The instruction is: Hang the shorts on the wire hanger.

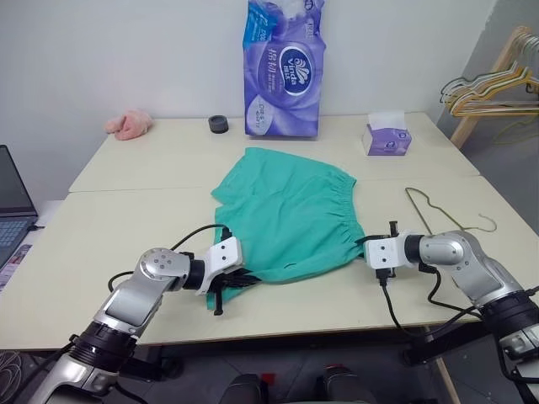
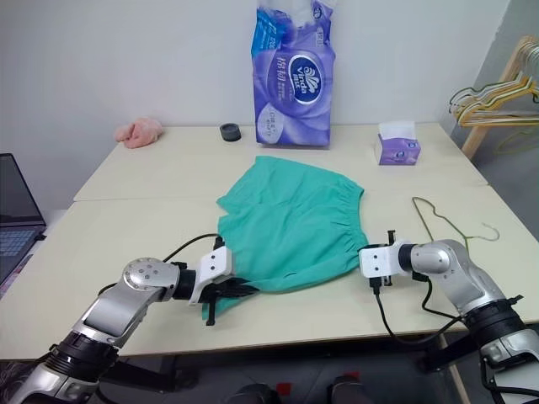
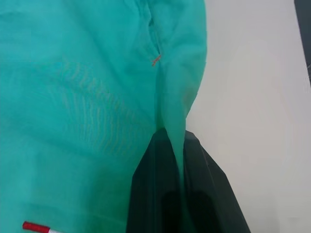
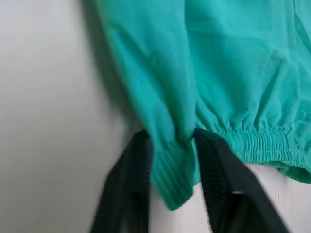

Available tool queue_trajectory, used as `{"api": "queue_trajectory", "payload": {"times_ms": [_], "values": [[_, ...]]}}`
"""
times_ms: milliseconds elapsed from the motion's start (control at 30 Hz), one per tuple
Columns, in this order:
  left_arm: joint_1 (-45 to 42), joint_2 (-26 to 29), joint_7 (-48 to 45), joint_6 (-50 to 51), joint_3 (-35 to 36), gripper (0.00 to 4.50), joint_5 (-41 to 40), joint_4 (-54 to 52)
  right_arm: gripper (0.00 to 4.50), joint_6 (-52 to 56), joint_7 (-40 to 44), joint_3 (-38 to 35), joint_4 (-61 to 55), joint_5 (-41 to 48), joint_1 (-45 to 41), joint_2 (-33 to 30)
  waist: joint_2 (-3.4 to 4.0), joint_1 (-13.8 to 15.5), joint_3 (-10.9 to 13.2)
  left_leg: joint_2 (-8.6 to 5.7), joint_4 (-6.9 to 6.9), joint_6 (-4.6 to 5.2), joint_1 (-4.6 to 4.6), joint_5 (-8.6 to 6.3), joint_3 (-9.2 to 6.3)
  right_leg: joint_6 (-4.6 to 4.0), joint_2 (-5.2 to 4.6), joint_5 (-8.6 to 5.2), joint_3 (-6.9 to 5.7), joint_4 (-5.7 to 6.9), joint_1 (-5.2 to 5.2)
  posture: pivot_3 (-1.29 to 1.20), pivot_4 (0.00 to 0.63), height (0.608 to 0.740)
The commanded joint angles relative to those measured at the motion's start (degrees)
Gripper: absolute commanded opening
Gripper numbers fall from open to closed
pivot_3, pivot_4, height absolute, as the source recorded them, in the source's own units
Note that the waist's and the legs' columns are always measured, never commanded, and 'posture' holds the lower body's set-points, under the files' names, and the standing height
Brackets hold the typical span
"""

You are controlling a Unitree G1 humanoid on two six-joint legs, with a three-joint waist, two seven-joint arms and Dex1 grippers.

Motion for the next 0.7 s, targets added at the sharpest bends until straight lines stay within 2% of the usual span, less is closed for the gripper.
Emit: {"api": "queue_trajectory", "payload": {"times_ms": [33,267,400,567,700], "values": [[0.51,2.19,-2.64,-1.31,1.40,0.00,-0.89,-1.35,0.06,-0.26,1.47,-1.18,-3.09,1.28,0.10,-0.91,0.00,-0.02,0.00,0.00,0.00,0.00,0.01,0.00,0.00,0.00,0.00,0.00,0.00,0.01,0.00,-0.06,0.046,0.740],[4.56,9.22,-12.43,-1.79,-1.01,0.00,-2.31,-5.85,0.01,7.29,10.05,-3.75,-18.41,8.72,6.40,-6.11,0.05,-0.08,0.02,0.02,-0.03,0.00,-0.04,-0.02,-0.04,-0.06,0.00,-0.04,-0.05,0.03,-0.06,-0.07,0.054,0.740],[7.20,11.64,-16.40,-2.57,-2.88,0.00,-2.39,-8.67,0.01,16.83,14.88,-6.45,-30.94,13.94,12.87,-11.55,0.08,0.12,0.04,0.02,-0.03,0.00,-0.02,-0.02,-0.05,-0.06,-0.02,-0.05,-0.08,-0.02,-0.01,-0.09,0.057,0.740],[8.46,12.11,-18.21,-3.59,-4.24,0.00,-2.05,-10.12,0.01,28.44,18.54,-10.30,-42.85,19.30,19.60,-17.77,0.10,0.27,0.08,0.03,0.04,0.01,0.00,-0.01,-0.05,-0.08,-0.03,-0.10,-0.13,-0.05,0.04,-0.11,0.062,0.740],[7.88,11.22,-18.29,-3.50,-4.92,0.00,-2.21,-10.11,0.01,34.48,19.54,-12.34,-47.87,21.54,23.04,-21.34,0.10,0.07,0.10,0.07,0.07,0.01,0.07,0.00,-0.04,0.10,-0.03,-0.24,-0.15,-0.06,0.04,-0.12,0.064,0.740]]}}
